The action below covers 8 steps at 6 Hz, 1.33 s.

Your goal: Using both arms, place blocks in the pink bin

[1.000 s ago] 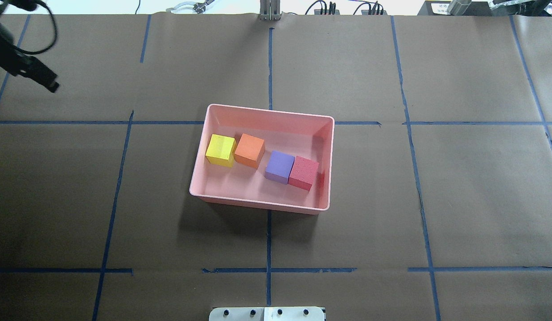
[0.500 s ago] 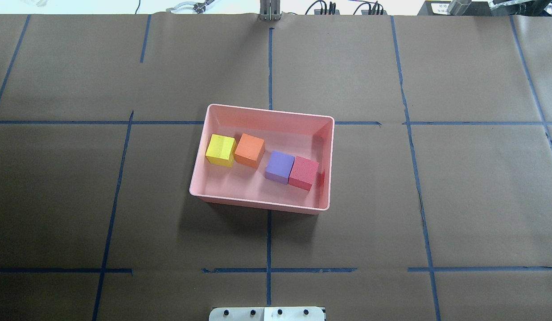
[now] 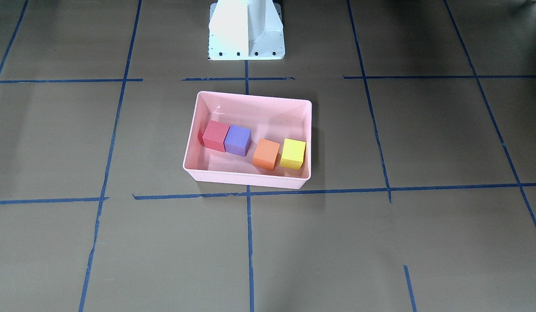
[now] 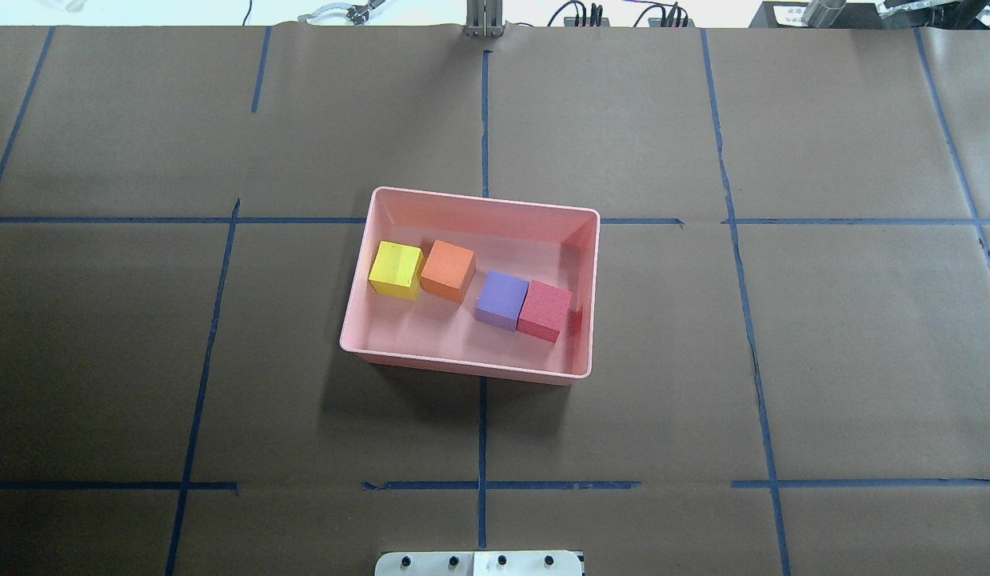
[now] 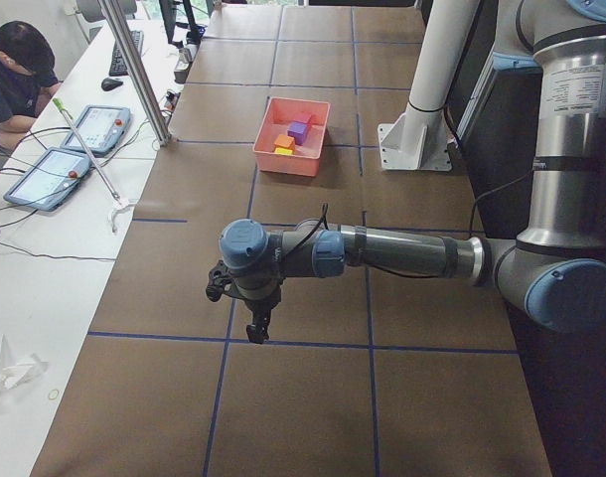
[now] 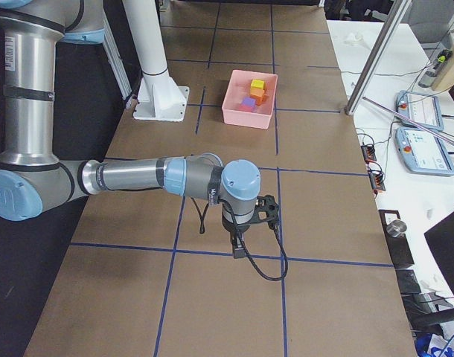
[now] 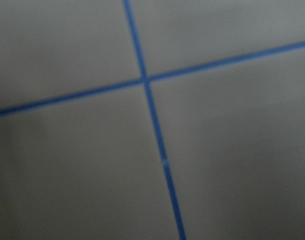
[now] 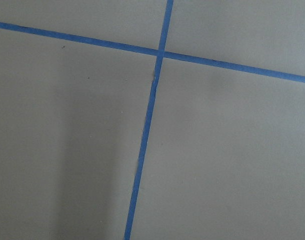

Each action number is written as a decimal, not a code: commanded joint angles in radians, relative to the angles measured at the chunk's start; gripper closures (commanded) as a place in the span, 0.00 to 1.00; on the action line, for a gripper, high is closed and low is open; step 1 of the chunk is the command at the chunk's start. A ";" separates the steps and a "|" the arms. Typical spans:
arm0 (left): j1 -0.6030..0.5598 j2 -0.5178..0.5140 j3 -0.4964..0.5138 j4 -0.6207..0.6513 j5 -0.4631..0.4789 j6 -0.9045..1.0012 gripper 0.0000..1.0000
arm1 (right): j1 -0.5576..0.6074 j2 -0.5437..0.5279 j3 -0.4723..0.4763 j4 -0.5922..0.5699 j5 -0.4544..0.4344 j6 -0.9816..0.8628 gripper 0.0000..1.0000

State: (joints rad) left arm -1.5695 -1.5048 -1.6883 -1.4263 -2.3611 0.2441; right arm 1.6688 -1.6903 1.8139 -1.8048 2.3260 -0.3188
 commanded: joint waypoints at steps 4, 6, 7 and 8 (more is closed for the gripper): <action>-0.001 0.046 0.010 0.004 0.016 -0.003 0.00 | -0.050 -0.008 -0.027 0.044 -0.002 0.003 0.00; -0.001 0.044 0.010 0.006 0.014 -0.003 0.00 | -0.052 -0.008 -0.025 0.044 0.000 0.003 0.00; -0.001 0.043 0.010 0.006 0.014 -0.003 0.00 | -0.052 -0.008 -0.025 0.044 0.000 0.004 0.00; -0.001 0.043 0.010 0.006 0.014 -0.002 0.00 | -0.053 -0.008 -0.025 0.044 0.001 0.004 0.00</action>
State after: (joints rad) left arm -1.5708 -1.4614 -1.6782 -1.4205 -2.3469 0.2413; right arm 1.6162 -1.6981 1.7886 -1.7610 2.3260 -0.3149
